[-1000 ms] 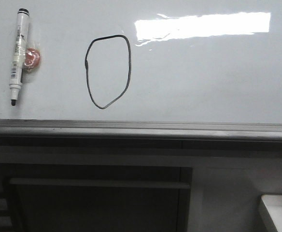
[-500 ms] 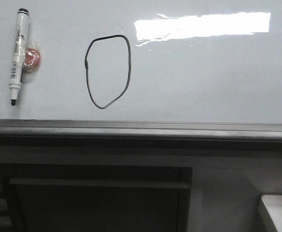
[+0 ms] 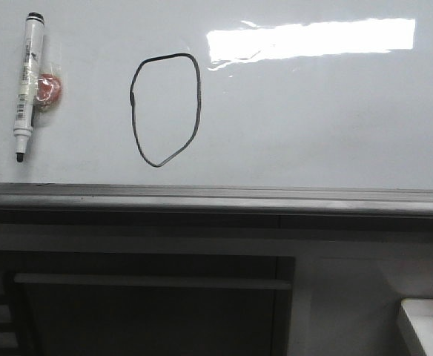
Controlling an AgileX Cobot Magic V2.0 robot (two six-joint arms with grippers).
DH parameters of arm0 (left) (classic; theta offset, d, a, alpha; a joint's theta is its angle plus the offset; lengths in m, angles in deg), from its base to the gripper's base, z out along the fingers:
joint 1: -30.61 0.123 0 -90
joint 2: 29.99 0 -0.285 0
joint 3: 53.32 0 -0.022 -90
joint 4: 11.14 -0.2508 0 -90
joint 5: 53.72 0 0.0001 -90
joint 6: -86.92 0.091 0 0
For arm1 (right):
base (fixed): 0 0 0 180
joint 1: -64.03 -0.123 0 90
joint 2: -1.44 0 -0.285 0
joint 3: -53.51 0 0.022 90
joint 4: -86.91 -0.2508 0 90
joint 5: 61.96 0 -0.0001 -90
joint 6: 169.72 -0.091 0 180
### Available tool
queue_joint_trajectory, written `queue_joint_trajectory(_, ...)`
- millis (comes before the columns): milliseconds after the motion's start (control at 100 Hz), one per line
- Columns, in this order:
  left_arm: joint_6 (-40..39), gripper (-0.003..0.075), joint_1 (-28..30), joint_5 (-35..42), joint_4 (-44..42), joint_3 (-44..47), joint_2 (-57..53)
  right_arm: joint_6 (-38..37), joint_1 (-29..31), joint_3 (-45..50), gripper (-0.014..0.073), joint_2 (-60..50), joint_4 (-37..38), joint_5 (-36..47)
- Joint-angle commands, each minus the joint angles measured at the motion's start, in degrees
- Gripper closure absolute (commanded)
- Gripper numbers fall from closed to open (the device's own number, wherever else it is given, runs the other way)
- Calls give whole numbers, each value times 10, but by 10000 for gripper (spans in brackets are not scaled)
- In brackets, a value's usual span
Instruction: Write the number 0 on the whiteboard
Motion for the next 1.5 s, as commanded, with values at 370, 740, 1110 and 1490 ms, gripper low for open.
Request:
queue_joint_trajectory(370,1,741,1,37,8,8,-15,6,3,-14,649,3,1,51)
queue_joint_trajectory(740,1,741,1,37,8,8,-15,-167,46,-14,649,3,139,66)
queue_joint_trajectory(1110,1,741,1,37,8,8,-15,-267,236,-7,649,-41,226,67)
queue_joint_trajectory(1490,1,741,1,37,8,8,-15,-267,441,78,649,-132,224,63)
